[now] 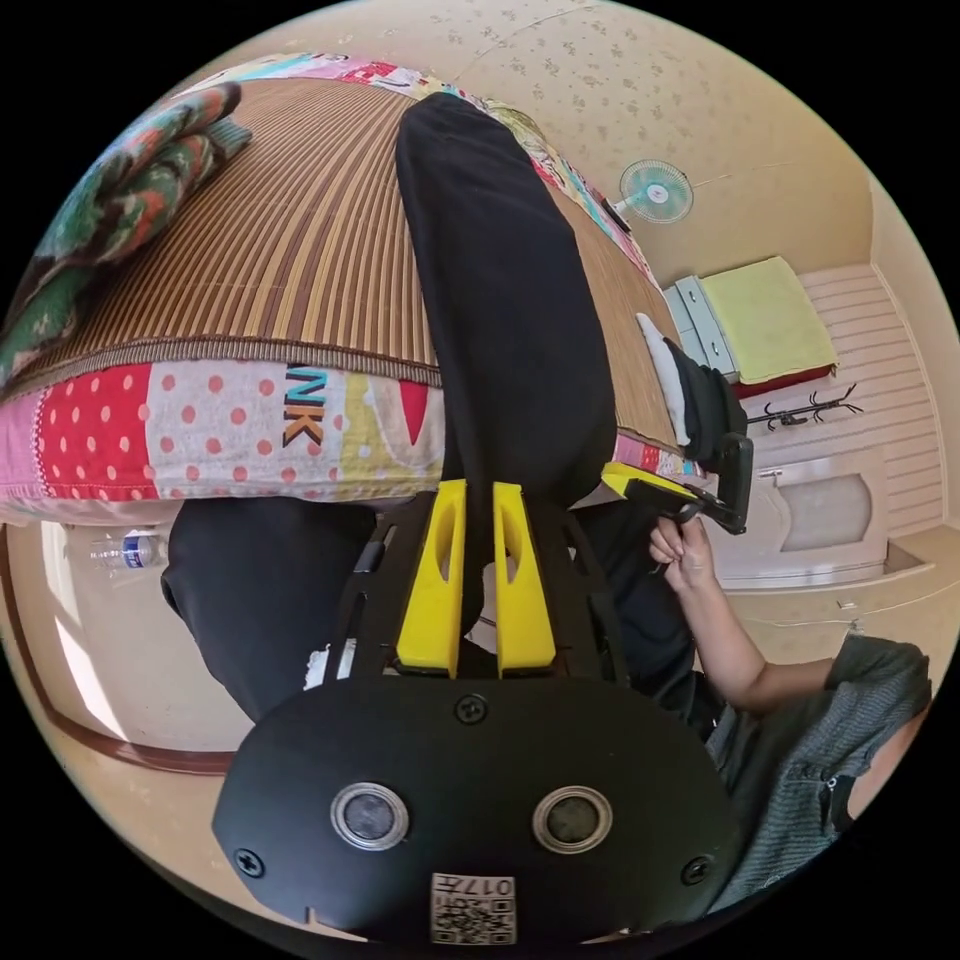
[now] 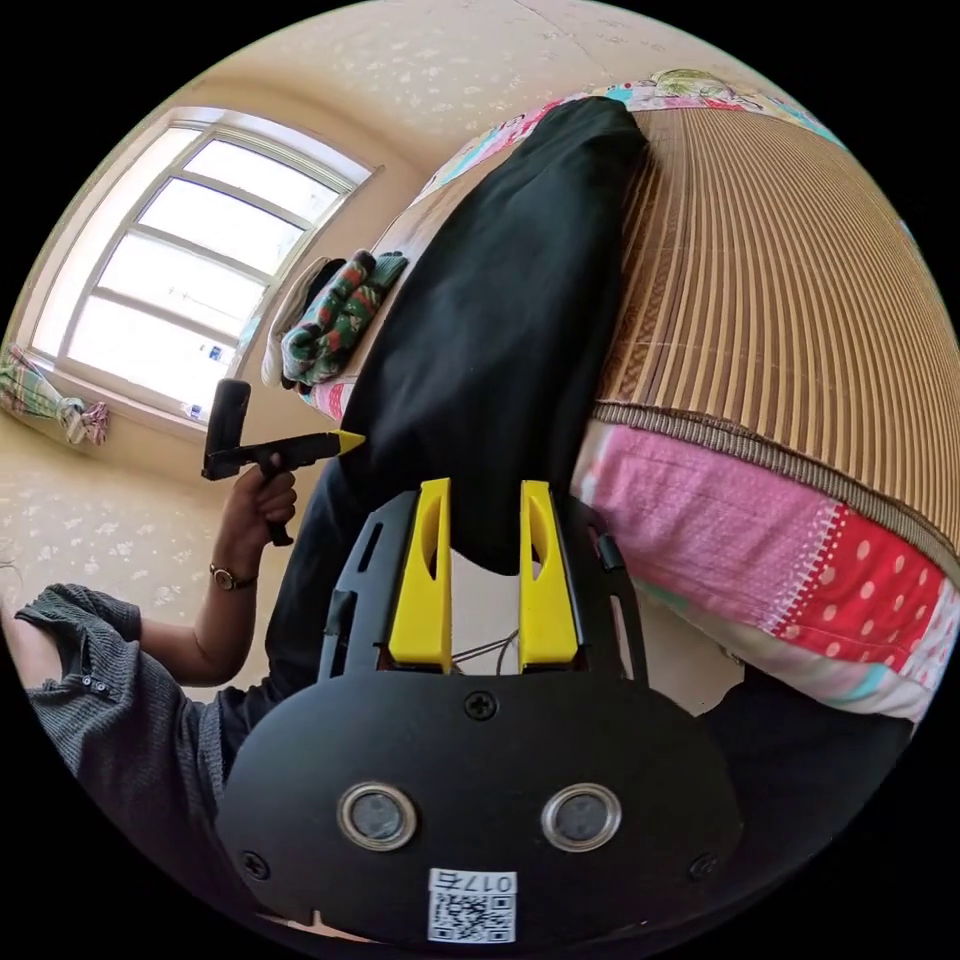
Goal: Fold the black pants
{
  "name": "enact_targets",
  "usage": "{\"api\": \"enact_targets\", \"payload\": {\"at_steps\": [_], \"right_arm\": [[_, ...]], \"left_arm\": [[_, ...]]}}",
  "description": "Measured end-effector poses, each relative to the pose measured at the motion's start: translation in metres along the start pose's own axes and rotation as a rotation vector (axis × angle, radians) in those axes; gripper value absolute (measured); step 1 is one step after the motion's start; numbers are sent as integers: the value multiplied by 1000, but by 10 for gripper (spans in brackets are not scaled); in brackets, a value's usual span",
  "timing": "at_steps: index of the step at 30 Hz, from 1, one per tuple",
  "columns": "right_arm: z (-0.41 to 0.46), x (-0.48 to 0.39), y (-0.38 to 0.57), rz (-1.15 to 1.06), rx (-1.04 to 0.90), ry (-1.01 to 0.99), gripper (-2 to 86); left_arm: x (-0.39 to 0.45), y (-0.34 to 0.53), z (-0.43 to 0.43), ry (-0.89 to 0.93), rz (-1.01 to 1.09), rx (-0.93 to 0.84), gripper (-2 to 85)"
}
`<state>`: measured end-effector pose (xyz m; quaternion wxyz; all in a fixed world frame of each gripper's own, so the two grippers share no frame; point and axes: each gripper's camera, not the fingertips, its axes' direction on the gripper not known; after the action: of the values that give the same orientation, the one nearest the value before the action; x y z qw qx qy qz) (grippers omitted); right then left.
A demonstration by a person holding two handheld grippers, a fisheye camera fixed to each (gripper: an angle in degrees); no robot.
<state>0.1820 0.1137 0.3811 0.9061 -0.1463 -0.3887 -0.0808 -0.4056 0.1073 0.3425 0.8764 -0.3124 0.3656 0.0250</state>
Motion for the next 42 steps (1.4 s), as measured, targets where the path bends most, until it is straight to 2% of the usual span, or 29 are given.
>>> {"api": "enact_targets", "payload": {"at_steps": [3,4,5,7,9,11,12,13,14,15,18,24,28,30,34,38,41,42], "right_arm": [[-8,8,1,5,-22,-28,47],[-26,10,3,-5,20,-135,39],[-53,15,8,-5,135,-344,32],[-92,24,22,-15,341,-588,24],[-116,22,30,-83,419,-617,18],[-124,12,32,-167,338,-509,13],[-121,11,32,-168,302,-460,12],[-110,10,31,-139,212,-341,10],[-93,12,30,-97,109,-221,10],[-84,14,30,-75,67,-167,10],[-56,21,34,-24,-21,-50,10],[-51,19,30,-32,-63,39,16],[-70,20,24,-9,-45,71,32],[-86,24,17,6,17,70,50],[-107,47,-21,64,128,-1,115],[-87,75,-53,146,81,-123,116],[-76,73,-54,136,45,-74,67],[-77,70,-52,121,53,-64,60]], "left_arm": [[2,-3,2,-12,-17,-22,38],[3,-4,1,-6,-13,-23,35],[2,-5,-5,29,2,-23,28],[0,-4,-22,147,47,18,18],[-5,0,-50,461,153,137,9],[-17,3,-60,676,165,203,3],[-21,3,-60,689,160,198,0],[-22,3,-58,652,151,180,0],[-24,3,-49,520,107,110,-2],[-23,3,-34,377,53,16,-2],[-13,5,-3,132,-5,-99,0],[17,9,1,-66,7,-100,22],[22,18,-18,-86,5,9,51],[14,19,-42,6,-11,154,66],[-2,-7,-57,196,-17,273,91],[2,-48,-41,61,-26,294,99],[3,-62,-14,4,-77,234,96],[4,-60,-10,12,-82,268,83]]}}
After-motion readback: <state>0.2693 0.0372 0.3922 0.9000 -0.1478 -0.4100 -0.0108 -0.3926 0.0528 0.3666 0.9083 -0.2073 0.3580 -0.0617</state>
